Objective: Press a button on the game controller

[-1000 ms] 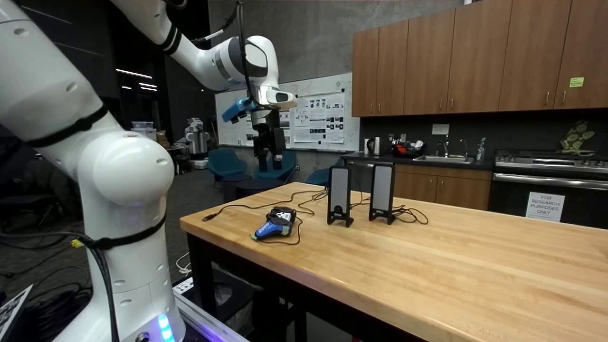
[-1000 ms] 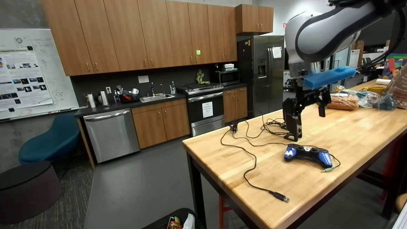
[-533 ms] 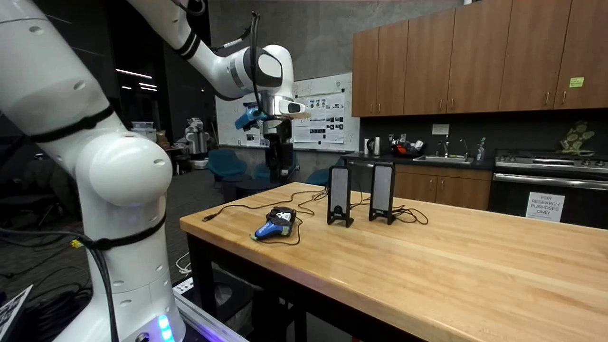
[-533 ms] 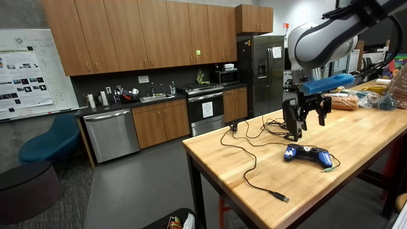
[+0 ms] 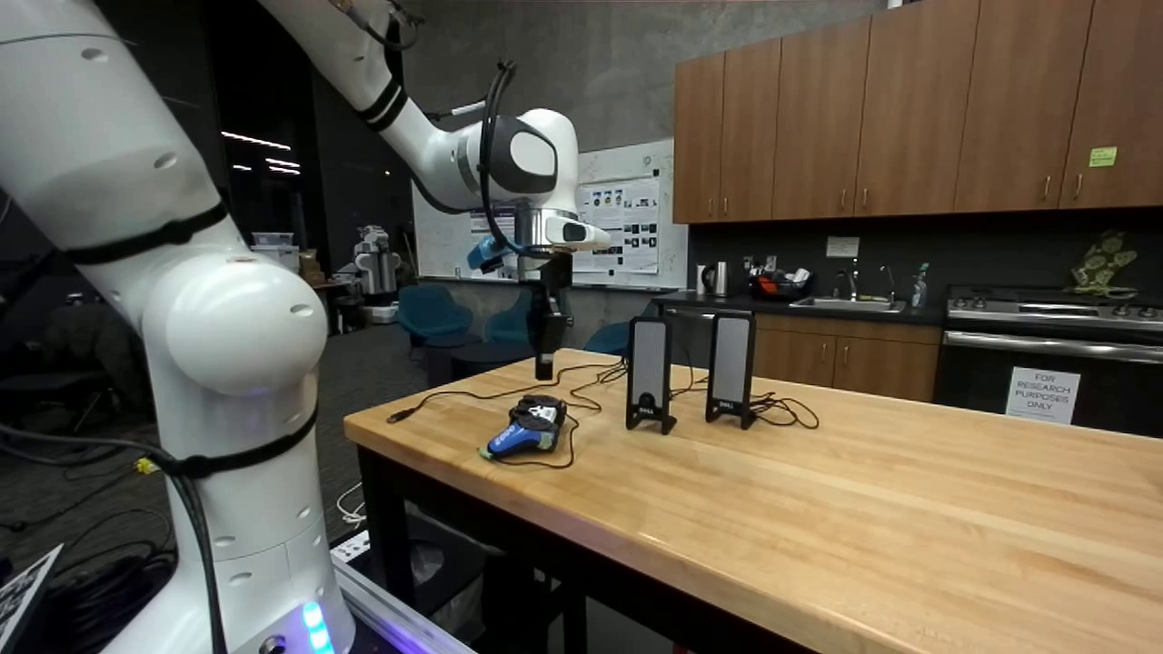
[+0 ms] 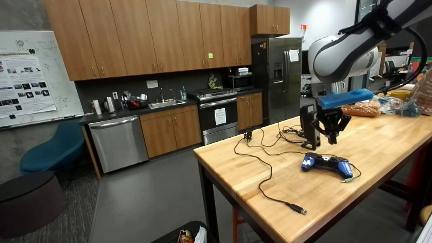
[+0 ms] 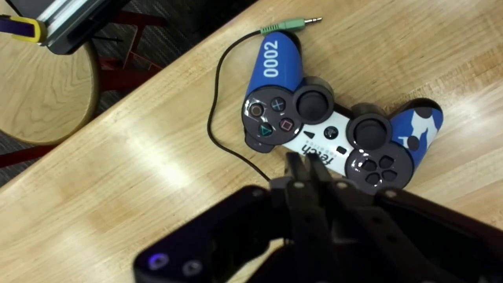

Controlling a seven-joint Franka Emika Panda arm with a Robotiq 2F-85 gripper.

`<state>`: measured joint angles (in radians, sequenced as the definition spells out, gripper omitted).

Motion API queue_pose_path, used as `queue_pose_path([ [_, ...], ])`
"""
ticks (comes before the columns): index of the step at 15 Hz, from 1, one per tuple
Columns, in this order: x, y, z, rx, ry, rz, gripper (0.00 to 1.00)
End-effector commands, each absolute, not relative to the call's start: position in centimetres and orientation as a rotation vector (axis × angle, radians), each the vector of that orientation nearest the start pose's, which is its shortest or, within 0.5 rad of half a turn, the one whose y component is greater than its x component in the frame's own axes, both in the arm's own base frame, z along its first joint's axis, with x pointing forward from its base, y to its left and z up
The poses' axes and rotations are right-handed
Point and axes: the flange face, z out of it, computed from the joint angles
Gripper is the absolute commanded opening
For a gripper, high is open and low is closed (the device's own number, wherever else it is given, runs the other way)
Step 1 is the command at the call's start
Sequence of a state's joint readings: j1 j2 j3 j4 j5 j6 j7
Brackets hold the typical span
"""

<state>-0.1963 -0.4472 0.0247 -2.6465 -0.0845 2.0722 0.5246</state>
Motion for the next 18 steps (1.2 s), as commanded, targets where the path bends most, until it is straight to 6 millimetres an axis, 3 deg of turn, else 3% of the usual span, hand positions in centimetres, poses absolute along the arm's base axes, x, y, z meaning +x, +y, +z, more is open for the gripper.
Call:
queue_pose_path([
  [1,36.3,-8.3,36.7,-3.008,1.187,0.165,0.0],
  [5,36.0,-9.0,35.5,-2.982,1.259,0.181,0.0],
  [12,35.2,-8.4,33.1,-2.972,1.271,0.254,0.0],
  [18,35.1,-8.1,32.5,-2.971,1.266,0.274,0.0],
])
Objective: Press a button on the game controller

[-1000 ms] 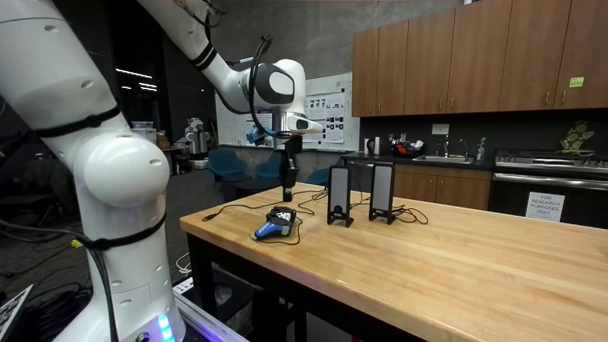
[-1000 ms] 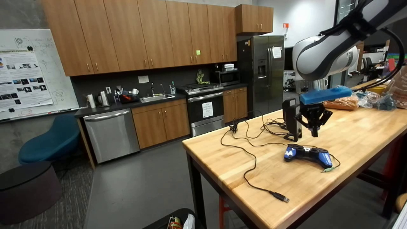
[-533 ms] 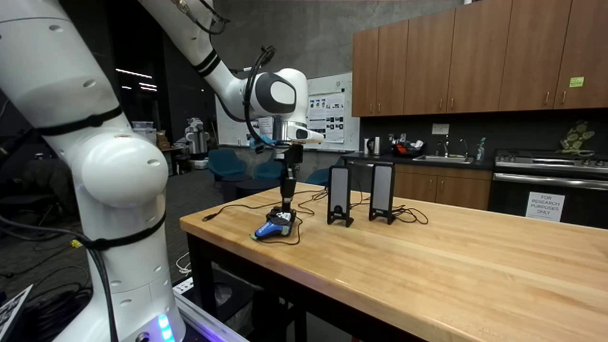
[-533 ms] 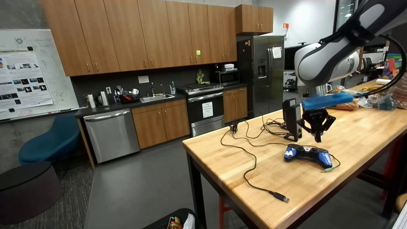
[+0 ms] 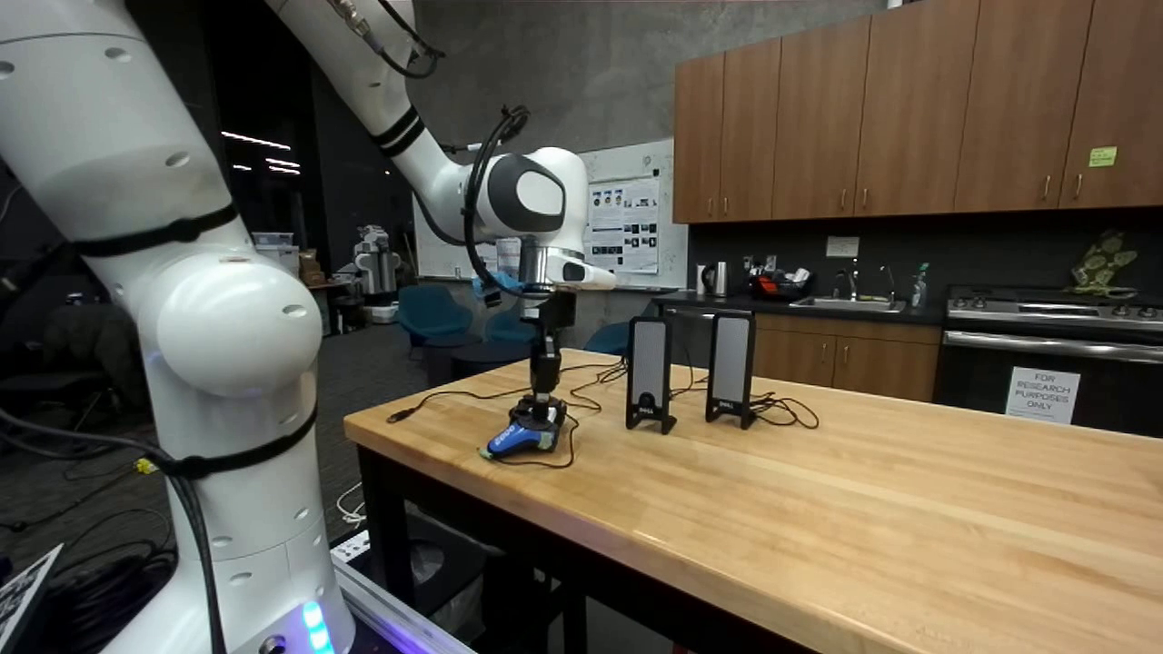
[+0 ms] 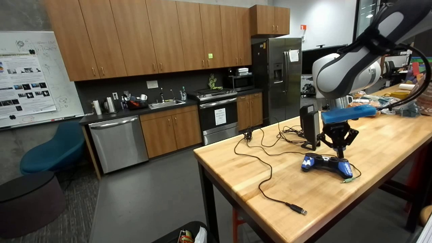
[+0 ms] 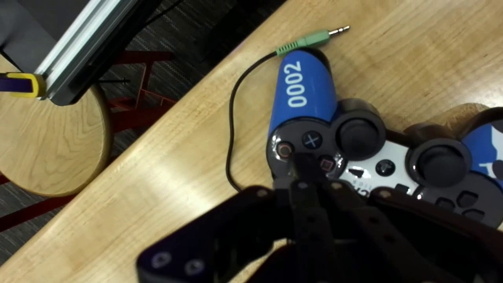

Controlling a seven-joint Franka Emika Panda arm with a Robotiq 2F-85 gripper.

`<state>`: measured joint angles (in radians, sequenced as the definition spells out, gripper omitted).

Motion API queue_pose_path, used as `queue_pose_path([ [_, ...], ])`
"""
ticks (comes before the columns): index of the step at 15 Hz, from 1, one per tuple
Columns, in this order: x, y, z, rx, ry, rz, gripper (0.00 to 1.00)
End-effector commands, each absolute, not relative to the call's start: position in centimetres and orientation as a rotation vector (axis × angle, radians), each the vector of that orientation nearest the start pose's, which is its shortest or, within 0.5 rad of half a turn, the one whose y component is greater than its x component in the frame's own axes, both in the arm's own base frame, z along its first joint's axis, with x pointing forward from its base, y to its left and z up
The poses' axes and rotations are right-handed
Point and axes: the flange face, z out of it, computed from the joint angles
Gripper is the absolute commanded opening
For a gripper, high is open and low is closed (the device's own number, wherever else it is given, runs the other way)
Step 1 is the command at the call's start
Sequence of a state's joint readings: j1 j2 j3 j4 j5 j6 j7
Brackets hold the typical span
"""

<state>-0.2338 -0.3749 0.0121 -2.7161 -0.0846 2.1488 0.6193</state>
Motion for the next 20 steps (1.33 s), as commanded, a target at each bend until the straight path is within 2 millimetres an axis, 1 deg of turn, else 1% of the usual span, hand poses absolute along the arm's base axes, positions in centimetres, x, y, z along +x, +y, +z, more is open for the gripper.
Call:
queue_pose_path([
  [1,35.14,-8.06,32.48,-2.972,1.265,0.275,0.0],
  [12,35.12,-7.48,31.74,-2.985,1.246,0.305,0.0],
  [17,35.41,-7.77,32.57,-2.972,1.248,0.279,0.0],
  [20,35.54,-7.8,32.7,-2.973,1.248,0.281,0.0],
])
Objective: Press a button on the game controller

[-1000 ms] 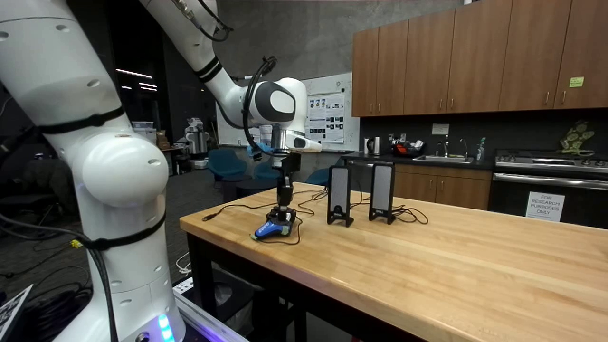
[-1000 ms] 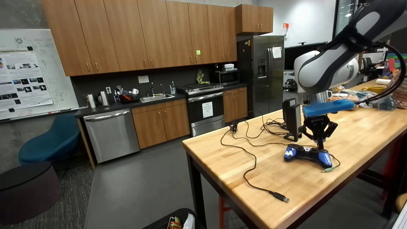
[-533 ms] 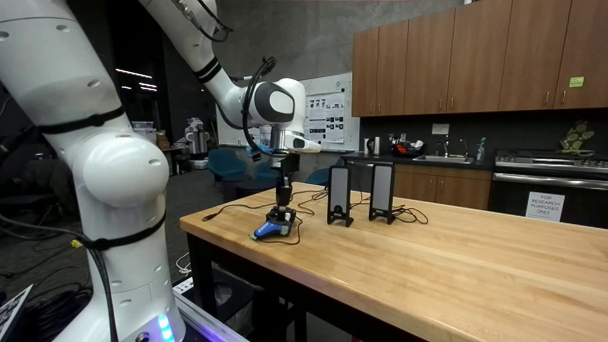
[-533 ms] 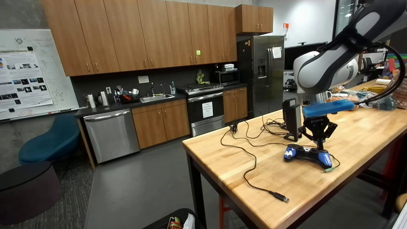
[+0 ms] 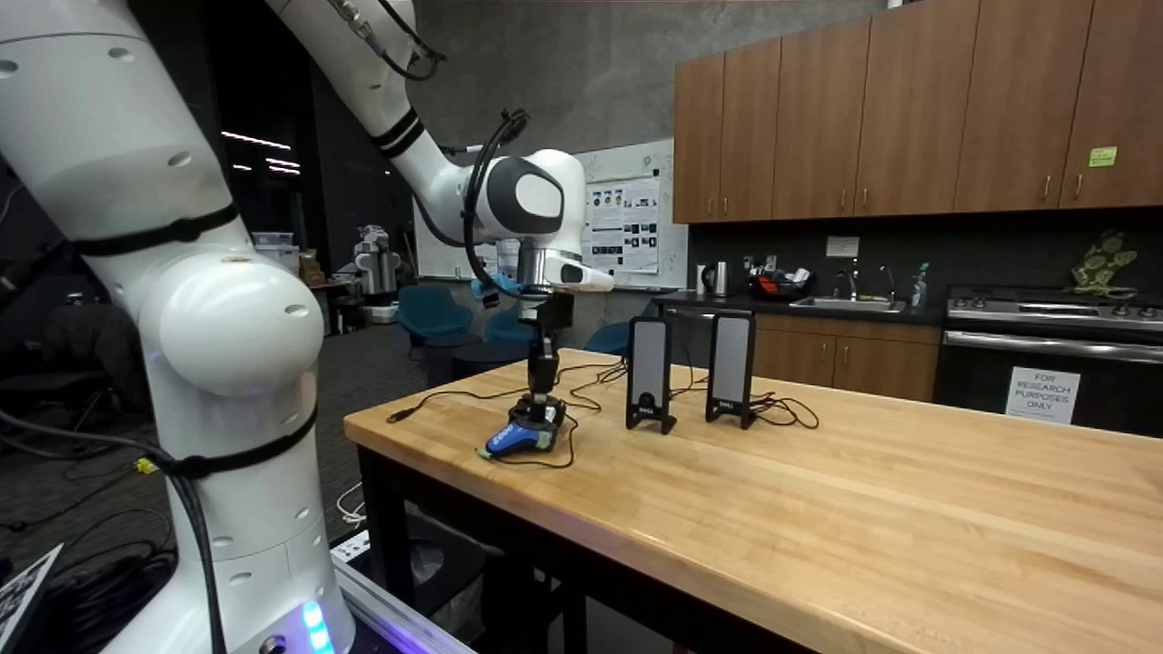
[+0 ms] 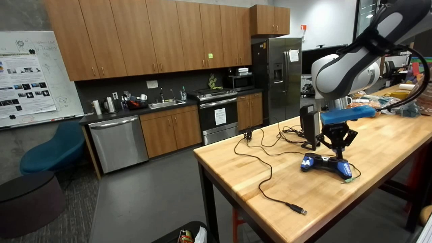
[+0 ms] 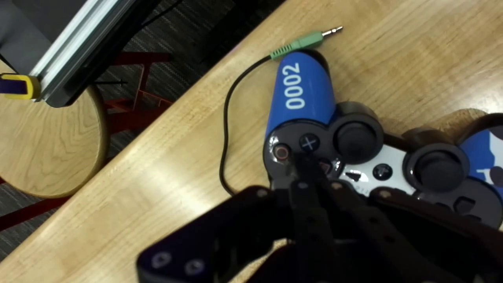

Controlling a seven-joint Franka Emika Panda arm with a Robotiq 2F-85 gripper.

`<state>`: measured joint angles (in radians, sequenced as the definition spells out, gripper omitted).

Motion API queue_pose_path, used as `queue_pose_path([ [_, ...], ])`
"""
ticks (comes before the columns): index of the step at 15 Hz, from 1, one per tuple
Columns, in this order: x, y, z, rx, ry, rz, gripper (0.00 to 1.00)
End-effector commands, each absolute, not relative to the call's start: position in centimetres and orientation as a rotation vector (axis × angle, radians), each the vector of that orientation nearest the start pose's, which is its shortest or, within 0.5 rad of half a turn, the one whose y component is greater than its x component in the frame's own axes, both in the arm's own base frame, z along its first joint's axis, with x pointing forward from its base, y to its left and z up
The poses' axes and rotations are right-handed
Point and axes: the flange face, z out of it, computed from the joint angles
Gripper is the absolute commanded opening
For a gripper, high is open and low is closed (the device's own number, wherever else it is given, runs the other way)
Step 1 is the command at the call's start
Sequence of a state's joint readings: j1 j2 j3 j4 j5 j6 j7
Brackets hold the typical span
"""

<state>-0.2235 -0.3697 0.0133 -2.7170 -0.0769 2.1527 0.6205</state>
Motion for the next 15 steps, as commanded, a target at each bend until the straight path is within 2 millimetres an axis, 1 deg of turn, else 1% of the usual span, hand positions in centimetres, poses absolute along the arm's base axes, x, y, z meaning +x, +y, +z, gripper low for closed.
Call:
queue_pose_path([
  [1,35.6,-7.8,32.7,-2.974,1.247,0.281,0.0],
  [6,35.5,-7.6,32.6,-2.978,1.24,0.291,0.0],
  [15,35.4,-6.5,32.4,-2.999,1.202,0.316,0.0],
])
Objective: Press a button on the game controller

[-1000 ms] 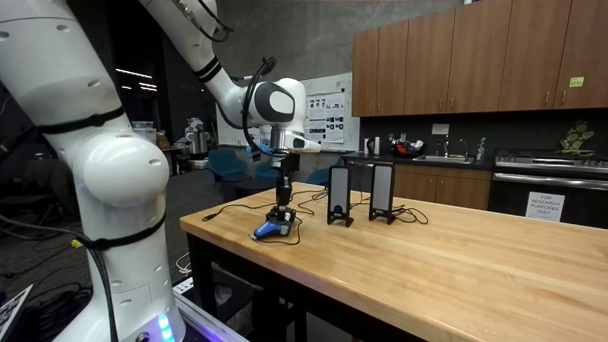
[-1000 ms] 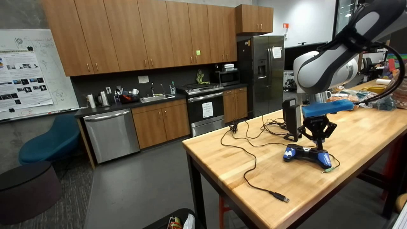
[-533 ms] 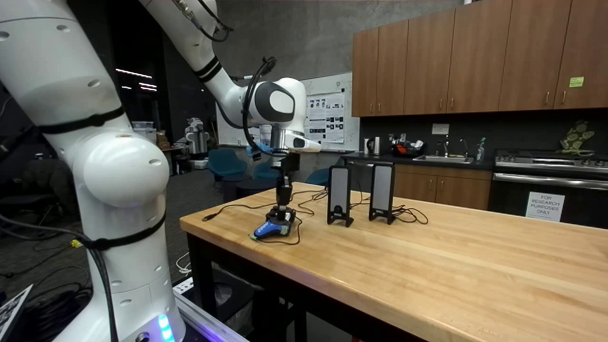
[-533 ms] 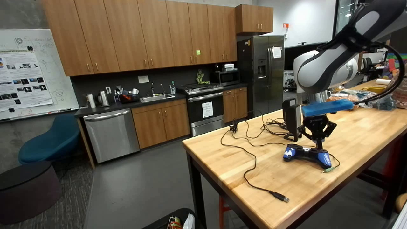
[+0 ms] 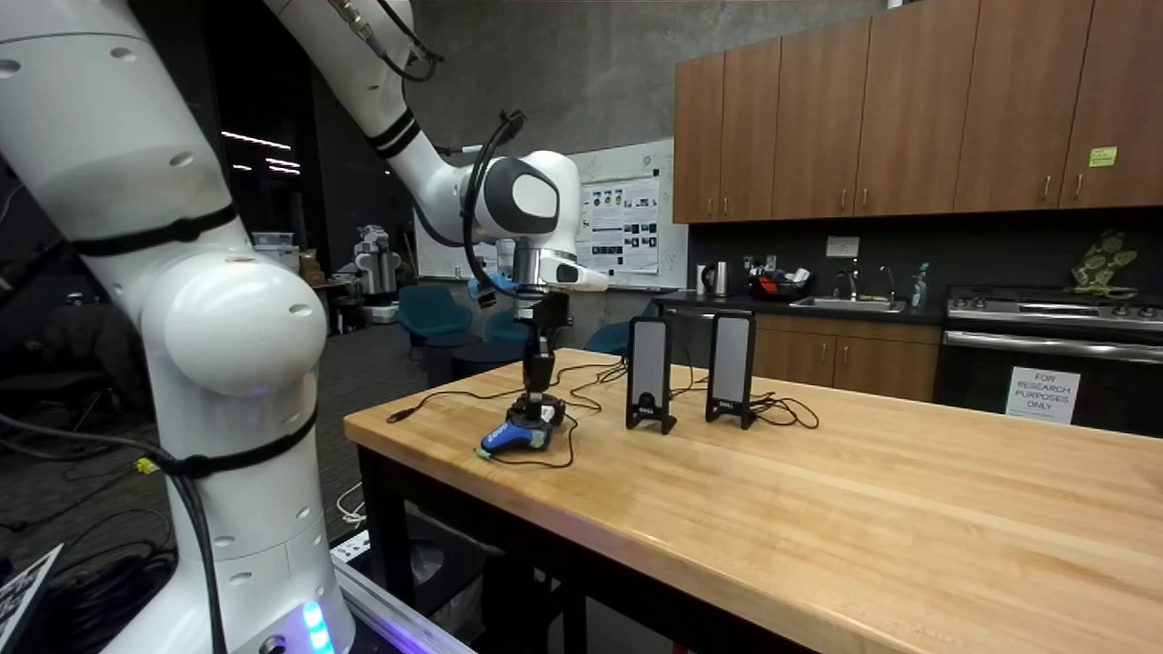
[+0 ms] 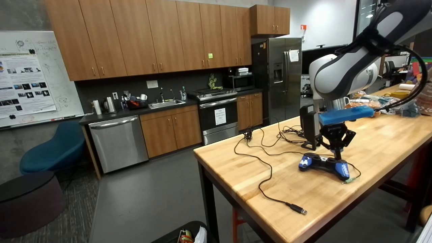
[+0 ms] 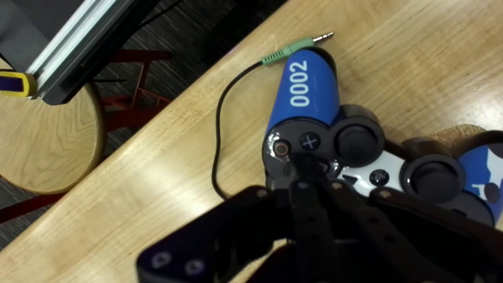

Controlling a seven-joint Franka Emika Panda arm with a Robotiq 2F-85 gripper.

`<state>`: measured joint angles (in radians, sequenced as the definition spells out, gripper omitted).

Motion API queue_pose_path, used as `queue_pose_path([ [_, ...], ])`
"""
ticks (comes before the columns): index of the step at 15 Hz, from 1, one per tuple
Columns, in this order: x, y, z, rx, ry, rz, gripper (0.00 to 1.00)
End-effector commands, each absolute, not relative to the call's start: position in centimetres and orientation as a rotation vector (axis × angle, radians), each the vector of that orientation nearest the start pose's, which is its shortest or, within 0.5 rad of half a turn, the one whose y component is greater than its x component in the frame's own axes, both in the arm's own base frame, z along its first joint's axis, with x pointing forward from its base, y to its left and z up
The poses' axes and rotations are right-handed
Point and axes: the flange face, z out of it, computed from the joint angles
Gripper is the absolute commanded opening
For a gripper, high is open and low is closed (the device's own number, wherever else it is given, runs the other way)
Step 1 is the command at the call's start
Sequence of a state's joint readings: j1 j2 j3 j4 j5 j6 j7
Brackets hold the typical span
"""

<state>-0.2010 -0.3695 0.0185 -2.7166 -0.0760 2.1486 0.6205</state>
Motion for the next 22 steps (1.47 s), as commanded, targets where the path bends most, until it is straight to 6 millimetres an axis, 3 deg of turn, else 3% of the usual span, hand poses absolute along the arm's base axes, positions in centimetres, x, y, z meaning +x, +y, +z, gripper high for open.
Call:
queue_pose_path([
  [1,35.38,-6.51,32.6,-2.999,1.201,0.311,0.0],
  [9,35.8,-7.16,33.34,-3.0,1.217,0.269,0.0],
  [22,36.24,-6.62,32.61,-3.01,1.204,0.284,0.0],
])
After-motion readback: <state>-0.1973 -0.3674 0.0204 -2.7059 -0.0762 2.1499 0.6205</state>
